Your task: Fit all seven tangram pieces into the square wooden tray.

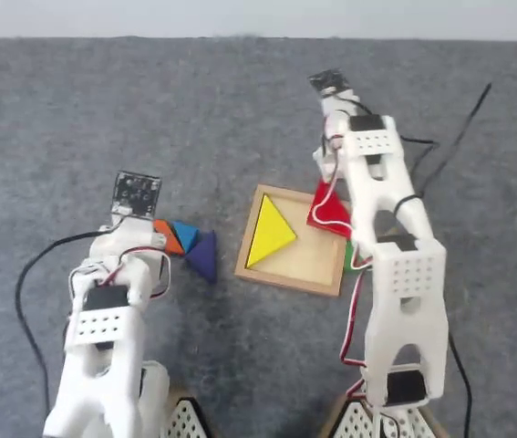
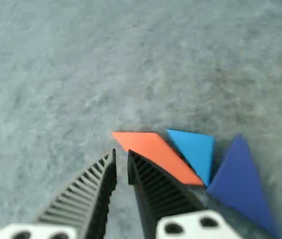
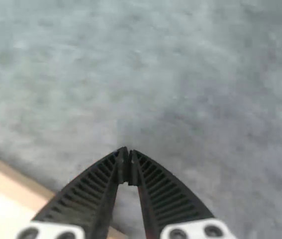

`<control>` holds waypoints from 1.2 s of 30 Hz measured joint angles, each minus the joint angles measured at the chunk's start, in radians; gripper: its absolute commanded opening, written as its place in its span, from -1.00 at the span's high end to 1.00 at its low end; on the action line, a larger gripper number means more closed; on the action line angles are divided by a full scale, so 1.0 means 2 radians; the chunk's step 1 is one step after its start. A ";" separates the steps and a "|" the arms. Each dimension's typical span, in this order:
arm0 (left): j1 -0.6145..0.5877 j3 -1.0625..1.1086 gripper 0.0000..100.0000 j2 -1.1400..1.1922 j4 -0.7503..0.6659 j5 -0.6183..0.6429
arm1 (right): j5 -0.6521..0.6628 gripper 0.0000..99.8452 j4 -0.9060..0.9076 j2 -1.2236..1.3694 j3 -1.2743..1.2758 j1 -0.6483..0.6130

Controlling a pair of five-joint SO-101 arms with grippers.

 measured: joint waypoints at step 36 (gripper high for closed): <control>-0.005 0.004 0.92 -0.002 -0.008 -0.002 | 0.302 0.98 0.305 -0.094 -0.094 0.050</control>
